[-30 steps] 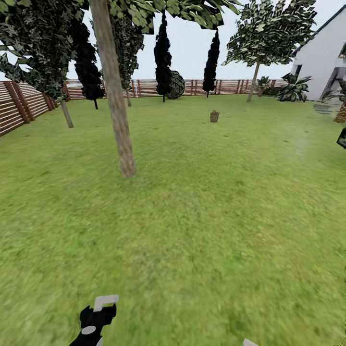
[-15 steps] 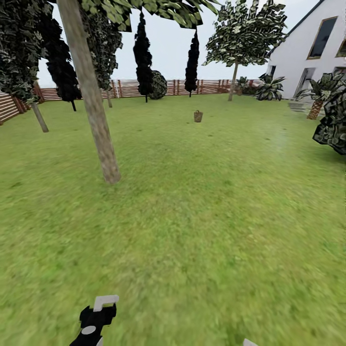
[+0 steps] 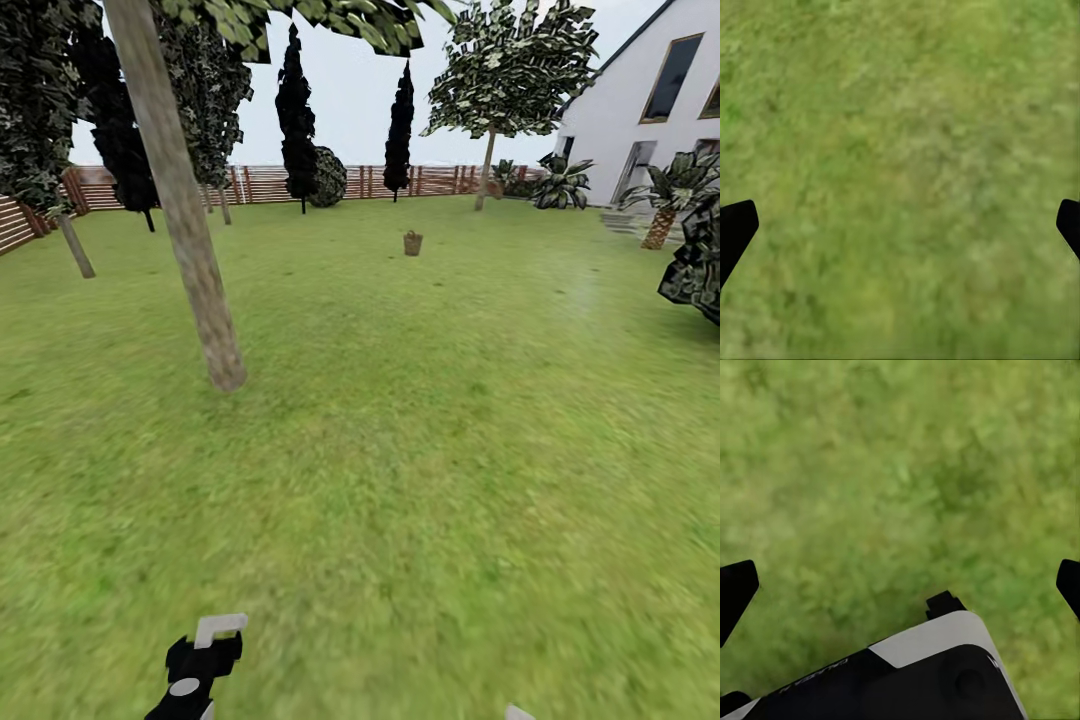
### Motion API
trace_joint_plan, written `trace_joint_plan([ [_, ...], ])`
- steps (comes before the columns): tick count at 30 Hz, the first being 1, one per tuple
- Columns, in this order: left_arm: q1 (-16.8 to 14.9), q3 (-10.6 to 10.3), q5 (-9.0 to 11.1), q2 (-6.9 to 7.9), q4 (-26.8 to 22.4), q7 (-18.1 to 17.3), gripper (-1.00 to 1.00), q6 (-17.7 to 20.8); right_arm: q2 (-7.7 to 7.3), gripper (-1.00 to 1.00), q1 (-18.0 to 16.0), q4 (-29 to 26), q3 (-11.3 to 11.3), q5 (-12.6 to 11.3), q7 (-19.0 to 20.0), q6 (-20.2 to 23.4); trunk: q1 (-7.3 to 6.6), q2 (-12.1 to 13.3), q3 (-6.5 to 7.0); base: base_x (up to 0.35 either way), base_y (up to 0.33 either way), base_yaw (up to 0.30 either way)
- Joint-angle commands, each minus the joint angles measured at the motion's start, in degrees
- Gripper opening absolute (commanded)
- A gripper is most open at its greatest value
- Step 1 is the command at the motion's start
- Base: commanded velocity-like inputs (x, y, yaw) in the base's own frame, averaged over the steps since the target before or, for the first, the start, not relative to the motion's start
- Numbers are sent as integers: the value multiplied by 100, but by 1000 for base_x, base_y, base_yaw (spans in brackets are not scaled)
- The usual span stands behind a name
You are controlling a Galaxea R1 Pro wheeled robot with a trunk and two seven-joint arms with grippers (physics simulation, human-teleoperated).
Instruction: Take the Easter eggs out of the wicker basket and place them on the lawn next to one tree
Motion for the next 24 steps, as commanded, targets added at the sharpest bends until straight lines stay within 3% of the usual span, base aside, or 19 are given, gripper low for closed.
trace_joint_plan([
  [1,-5,35,-60,-4,7,6,100,-19,3,100,-3,-2,-11,-53,-6,-22,6,-9,-10,322,66,0],
  [24,-5,35,-66,-4,7,6,100,-19,3,100,-3,-2,-11,-44,-6,-28,6,-9,-10,326,13,0],
])
